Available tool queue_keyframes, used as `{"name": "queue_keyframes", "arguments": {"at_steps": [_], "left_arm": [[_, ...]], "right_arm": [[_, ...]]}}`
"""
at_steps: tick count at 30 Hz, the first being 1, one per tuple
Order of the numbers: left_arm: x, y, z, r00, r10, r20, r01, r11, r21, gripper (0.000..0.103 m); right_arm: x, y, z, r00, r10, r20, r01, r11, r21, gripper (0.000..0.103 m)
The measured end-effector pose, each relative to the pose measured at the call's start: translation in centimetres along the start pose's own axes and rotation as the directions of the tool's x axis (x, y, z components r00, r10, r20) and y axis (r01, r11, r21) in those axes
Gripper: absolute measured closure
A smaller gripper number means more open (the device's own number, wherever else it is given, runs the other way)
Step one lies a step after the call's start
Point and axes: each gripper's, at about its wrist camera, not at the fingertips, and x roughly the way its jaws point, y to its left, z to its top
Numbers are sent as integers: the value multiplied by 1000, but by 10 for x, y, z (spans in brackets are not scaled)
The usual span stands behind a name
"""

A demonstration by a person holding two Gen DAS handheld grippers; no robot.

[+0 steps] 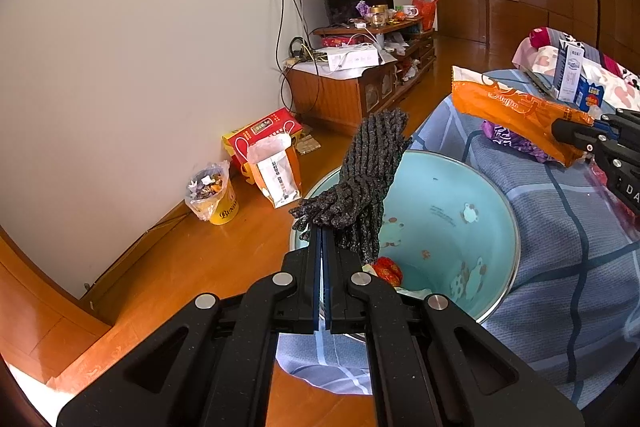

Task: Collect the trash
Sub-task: 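Carry the black net and orange wrapper over the bin and release both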

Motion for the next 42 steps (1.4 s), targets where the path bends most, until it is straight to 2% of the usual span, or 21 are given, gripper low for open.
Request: {"name": "queue_keyframes", "arguments": {"at_steps": [37,42], "left_arm": [[3,-9,-1,1000,-7,-12,7,1000,-4,102],[2,-11,-3,1000,-10,-15,10,1000,-12,99]], "right_arm": [[1,10,3,1000,26,0,-26,999,-21,98],[4,14,1,999,52,-13,-52,998,-28,97]]}}
